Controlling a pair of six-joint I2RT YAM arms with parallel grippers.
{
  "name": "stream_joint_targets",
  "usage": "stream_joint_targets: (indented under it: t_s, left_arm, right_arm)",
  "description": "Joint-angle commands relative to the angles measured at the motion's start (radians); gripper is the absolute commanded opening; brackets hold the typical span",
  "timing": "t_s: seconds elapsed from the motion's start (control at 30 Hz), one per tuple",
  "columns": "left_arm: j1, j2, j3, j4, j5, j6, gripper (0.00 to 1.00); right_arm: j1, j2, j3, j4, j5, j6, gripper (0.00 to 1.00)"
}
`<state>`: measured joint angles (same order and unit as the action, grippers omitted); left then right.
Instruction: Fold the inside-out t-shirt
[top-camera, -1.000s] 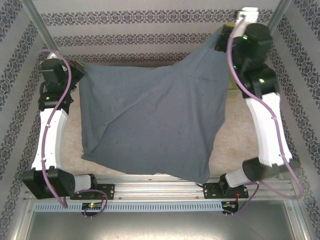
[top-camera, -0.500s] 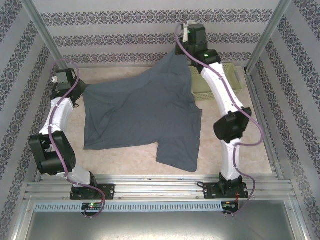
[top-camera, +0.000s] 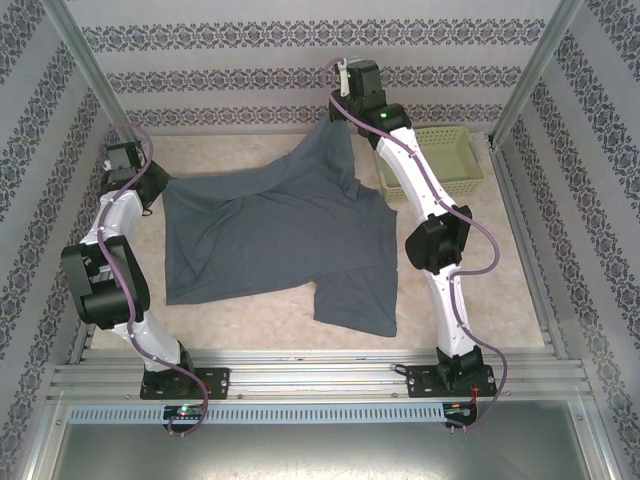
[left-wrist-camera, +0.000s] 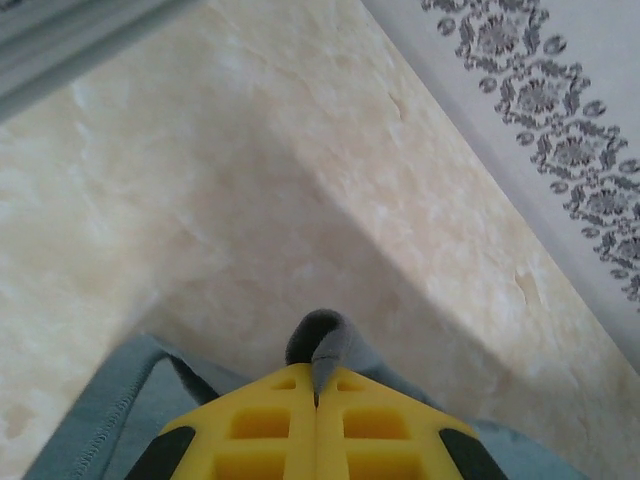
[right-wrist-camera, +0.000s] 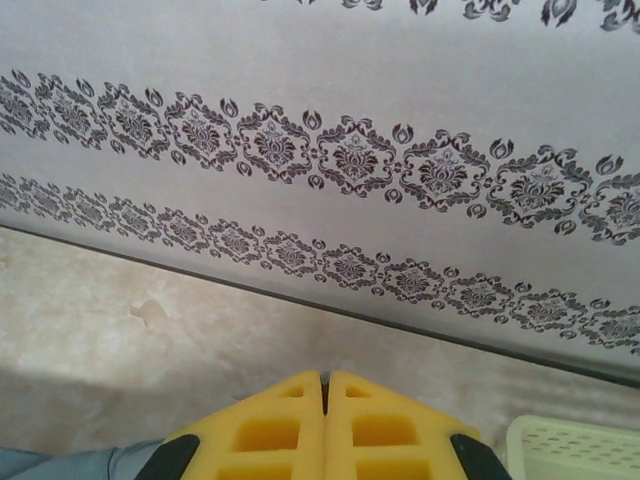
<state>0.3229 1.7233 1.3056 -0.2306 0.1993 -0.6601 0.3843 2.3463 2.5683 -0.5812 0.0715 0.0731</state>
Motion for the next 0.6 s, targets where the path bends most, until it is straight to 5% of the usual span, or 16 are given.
stream_joint_targets:
  t_s: [0.0, 0.23, 0.57]
  left_arm:
    - [0.007, -0.004, 0.023, 0.044, 0.057, 0.031, 0.00]
    - [0.011, -0.090, 0.014, 0.039, 0.058, -0.007, 0.00]
    - [0.021, -0.322, -0.098, -0.079, 0.152, -0.110, 0.00]
  right_arm:
    - [0.015, -0.093, -0.085, 0.062, 0.012, -0.073, 0.00]
    - [-0.007, -0.168, -0.100, 0.025, 0.032, -0.093, 0.00]
    - [0.002, -0.626, -0.502, 0.106, 0.119, -0.072, 0.00]
